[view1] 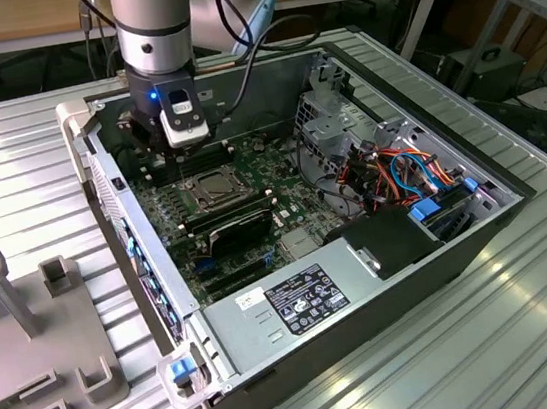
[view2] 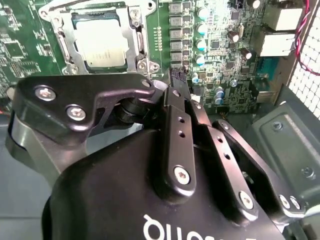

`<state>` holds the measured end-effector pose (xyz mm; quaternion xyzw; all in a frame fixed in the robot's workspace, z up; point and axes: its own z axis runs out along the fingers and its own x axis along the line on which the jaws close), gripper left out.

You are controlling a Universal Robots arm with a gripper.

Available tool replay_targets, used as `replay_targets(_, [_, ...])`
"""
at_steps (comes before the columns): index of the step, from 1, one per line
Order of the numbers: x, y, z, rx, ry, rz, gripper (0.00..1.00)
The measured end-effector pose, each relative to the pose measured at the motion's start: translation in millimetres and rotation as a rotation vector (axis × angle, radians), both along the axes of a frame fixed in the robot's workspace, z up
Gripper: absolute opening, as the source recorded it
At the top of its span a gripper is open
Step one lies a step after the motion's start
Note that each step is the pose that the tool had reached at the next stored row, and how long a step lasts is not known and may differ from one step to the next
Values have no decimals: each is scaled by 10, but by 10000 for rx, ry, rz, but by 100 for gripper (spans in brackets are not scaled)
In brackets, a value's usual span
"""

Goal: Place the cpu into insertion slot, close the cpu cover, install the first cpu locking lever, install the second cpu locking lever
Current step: 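Install the first cpu locking lever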

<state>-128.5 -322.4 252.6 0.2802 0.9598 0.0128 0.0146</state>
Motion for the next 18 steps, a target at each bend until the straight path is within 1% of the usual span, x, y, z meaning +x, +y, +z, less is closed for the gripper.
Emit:
replay_targets(1, [0,4,0,0,1,272,11])
replay_targets(6, [0,14,-1,5,0,1169,11])
replay_targets(8, [0,20,-3,5,-1,1791,11])
replay_targets(11, [0,23,-7,4,1,2253,11])
replay_targets(14, [0,36,-13,6,0,2496,11])
replay_targets(18, [-3,38,-14,8,0,2540,11])
